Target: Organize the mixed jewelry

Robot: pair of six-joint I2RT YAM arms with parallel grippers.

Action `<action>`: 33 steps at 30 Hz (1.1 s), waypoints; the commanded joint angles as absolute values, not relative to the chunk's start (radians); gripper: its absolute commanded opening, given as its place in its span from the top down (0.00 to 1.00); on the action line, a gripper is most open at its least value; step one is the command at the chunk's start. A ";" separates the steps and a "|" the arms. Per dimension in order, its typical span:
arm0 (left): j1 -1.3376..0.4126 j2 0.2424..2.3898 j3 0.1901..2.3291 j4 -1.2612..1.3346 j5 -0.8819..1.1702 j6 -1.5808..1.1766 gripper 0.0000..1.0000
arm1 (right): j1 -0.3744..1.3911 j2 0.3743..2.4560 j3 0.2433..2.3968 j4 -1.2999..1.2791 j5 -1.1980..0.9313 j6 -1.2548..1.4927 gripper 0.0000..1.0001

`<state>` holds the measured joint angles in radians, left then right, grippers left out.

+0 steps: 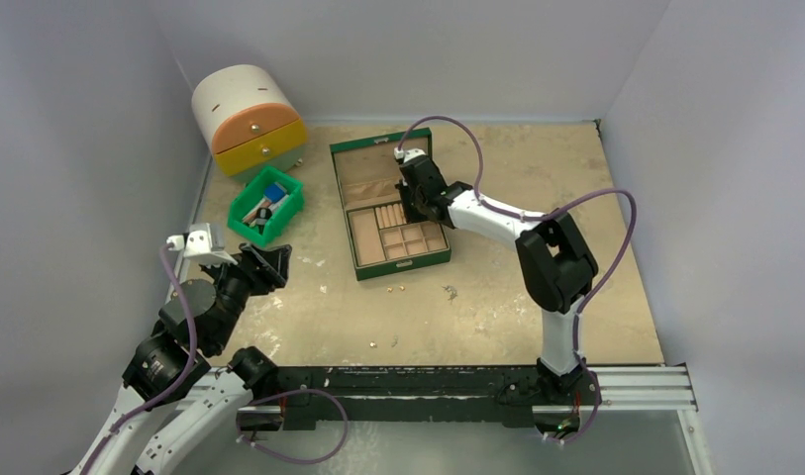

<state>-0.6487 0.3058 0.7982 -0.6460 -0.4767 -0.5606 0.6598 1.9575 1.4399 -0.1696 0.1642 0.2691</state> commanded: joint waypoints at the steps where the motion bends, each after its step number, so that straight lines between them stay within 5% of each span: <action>1: -0.650 0.322 0.796 -0.609 -0.489 -0.566 0.38 | 0.654 1.967 1.444 -0.140 0.173 0.288 1.00; 30: -0.650 0.313 0.793 -0.611 -0.491 -0.569 0.37 | 0.642 1.956 1.403 -0.171 0.222 0.309 1.00; 33: -0.650 0.312 0.793 -0.609 -0.491 -0.569 0.37 | 0.641 1.920 1.404 -0.176 0.220 0.319 0.93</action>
<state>-0.6487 0.3115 0.7982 -0.6460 -0.4808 -0.5644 0.6544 1.9793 1.4288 -0.1036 0.1738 0.3023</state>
